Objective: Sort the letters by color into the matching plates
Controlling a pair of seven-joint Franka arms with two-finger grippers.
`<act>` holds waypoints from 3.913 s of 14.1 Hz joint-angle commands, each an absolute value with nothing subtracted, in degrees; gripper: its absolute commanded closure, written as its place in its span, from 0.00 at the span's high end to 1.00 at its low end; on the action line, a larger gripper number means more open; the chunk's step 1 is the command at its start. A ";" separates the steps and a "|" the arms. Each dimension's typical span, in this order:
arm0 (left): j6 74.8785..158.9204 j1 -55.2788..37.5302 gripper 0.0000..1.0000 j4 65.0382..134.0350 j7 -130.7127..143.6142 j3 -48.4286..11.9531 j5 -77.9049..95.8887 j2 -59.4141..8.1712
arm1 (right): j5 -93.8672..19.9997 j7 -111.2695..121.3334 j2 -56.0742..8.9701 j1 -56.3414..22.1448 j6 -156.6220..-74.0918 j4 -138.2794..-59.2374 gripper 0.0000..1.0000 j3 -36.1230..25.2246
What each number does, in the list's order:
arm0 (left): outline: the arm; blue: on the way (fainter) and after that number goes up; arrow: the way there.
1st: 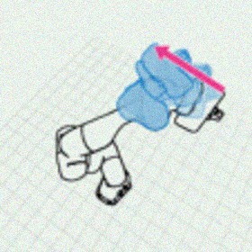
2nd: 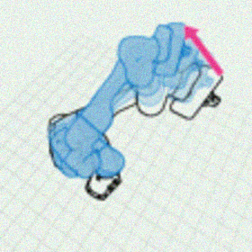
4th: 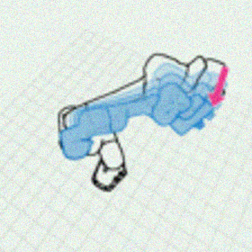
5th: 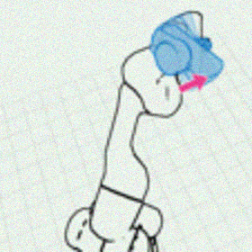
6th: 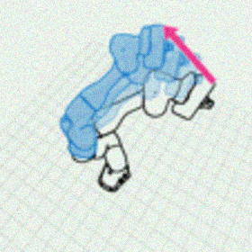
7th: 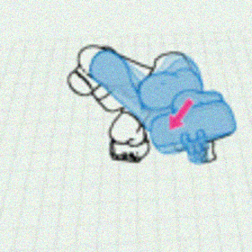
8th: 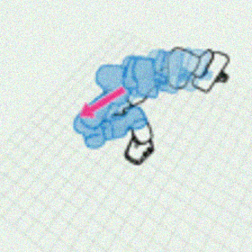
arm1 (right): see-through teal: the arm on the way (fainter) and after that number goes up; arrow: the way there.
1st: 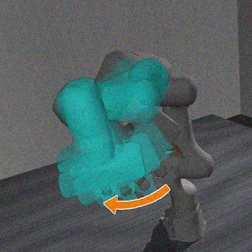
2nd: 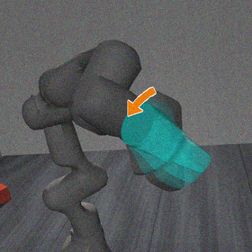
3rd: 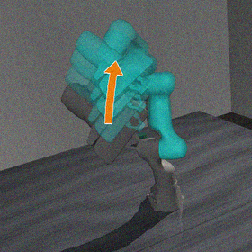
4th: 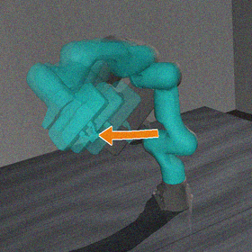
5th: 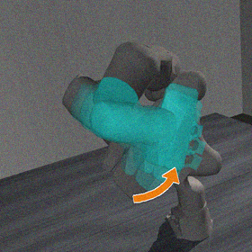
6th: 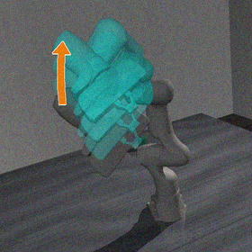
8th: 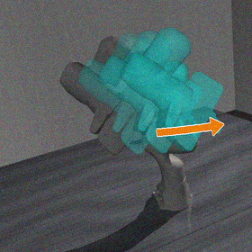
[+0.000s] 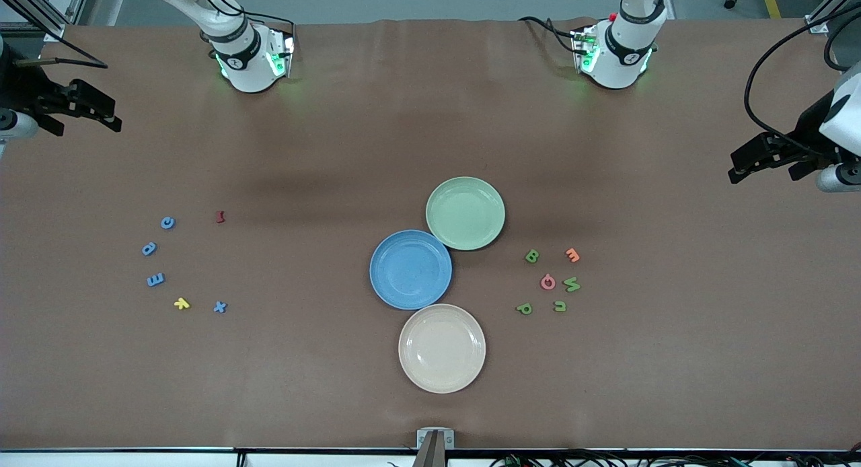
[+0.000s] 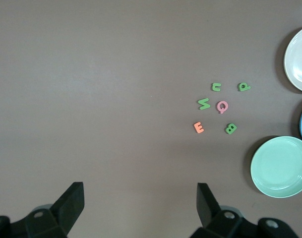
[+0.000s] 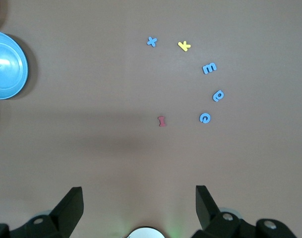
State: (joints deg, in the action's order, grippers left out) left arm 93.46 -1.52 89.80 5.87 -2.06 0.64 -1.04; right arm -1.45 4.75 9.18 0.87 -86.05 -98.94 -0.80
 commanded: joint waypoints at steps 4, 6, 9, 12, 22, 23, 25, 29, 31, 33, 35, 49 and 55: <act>92.90 -1.32 1.00 88.59 6.24 -2.11 1.58 -1.32 | -1.50 5.80 10.37 1.84 -86.31 -99.84 1.00 -1.05; 92.90 -1.32 1.00 88.59 6.24 -2.11 1.58 -1.58 | -1.50 5.89 10.37 2.20 -86.57 -99.84 1.00 -0.97; 93.16 -1.58 1.00 88.68 6.42 -2.11 1.84 -1.84 | 0.25 5.89 10.37 2.02 -86.49 -100.11 1.00 -0.79; 93.16 -1.84 1.00 88.95 6.59 -2.28 1.84 -5.09 | 0.44 5.71 10.37 1.76 -86.31 -100.20 1.00 -0.62; 106.67 -8.51 1.00 92.27 14.31 -3.43 5.71 -19.59 | -1.14 4.22 10.37 2.63 -86.57 -100.28 1.00 -0.97; 109.92 -9.57 1.00 92.72 16.24 -3.43 5.71 -21.17 | -1.23 3.61 10.37 2.81 -86.49 -99.94 1.00 -0.97; 114.76 -11.59 1.00 92.81 19.58 -3.34 5.28 -24.59 | -1.06 3.43 10.02 2.72 -86.05 -99.15 1.00 -0.97; 121.98 -13.36 1.00 92.99 23.90 -3.43 0.36 -30.58 | -0.97 4.04 6.78 2.99 -85.69 -96.51 1.00 -0.97; 123.92 -13.45 1.00 93.52 23.82 -3.43 0.26 -32.51 | -0.53 4.39 5.45 3.69 -86.74 -95.54 1.00 -0.97; 125.76 -13.54 1.00 93.43 23.91 -3.43 -0.09 -34.79 | -0.53 4.40 3.62 3.95 -89.72 -95.71 1.00 -1.05; 127.70 -13.71 0.99 93.08 23.99 -3.43 -0.18 -36.73 | -0.44 4.31 -1.12 5.27 -92.97 -94.84 1.00 -1.05; 135.09 -15.03 0.86 86.31 23.91 -3.43 -2.55 -46.67 | 2.90 9.04 -17.57 13.79 -117.21 -100.97 1.00 -1.05; 135.18 -15.38 0.75 83.58 23.91 -3.43 -2.55 -48.87 | 2.81 11.25 -23.11 16.26 -132.08 -106.61 1.00 -0.97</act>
State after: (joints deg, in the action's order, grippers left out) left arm 135.12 -15.05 85.69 22.85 -3.47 -1.24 -47.47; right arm 2.12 10.05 -22.41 14.63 -129.24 -105.34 -1.89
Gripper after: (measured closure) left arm 0.194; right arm 0.000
